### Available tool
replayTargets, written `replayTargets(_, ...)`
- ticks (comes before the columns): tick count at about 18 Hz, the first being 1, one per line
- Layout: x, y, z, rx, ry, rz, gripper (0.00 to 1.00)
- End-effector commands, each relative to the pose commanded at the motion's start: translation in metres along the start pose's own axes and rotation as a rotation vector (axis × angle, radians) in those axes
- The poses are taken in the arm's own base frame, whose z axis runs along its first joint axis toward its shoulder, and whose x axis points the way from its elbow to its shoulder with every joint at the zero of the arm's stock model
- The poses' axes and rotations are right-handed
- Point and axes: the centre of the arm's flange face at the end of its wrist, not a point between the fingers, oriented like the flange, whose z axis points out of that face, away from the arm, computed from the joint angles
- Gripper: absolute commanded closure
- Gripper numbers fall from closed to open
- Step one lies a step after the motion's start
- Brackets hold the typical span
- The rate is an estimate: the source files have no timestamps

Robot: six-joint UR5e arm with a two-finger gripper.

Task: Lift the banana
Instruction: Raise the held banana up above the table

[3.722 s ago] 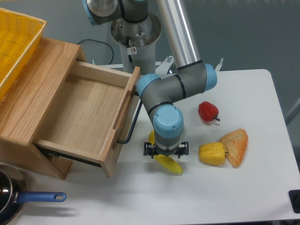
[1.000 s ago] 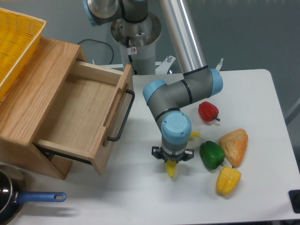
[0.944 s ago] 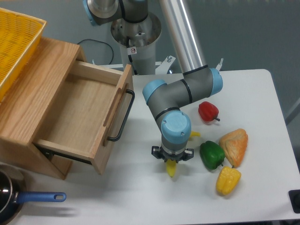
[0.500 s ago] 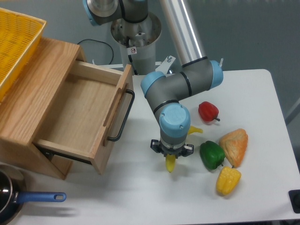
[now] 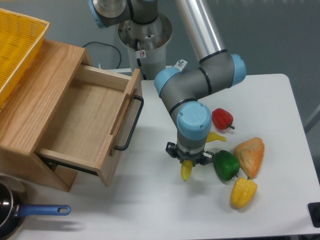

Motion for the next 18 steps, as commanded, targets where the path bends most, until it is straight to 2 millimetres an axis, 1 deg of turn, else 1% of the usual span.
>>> replayTargets(5, 0.003, 0.005, -0.035, 0.048, -0.034, 0.117, 0.67)
replayTargets(8, 0.010, 0.004, -0.053, 0.074, -0.056, 0.234, 0.67)
replayTargets(9, 0.013, 0.003, -0.055, 0.076, -0.060, 0.255, 0.67)
replayTargets(13, 0.038, -0.011, -0.064, 0.085, -0.070, 0.336, 0.67)
replayTargets(15, 0.045, -0.014, -0.062, 0.081, -0.068, 0.390, 0.67)
replayTargets(18, 0.059, -0.021, -0.063, 0.075, -0.073, 0.417, 0.67)
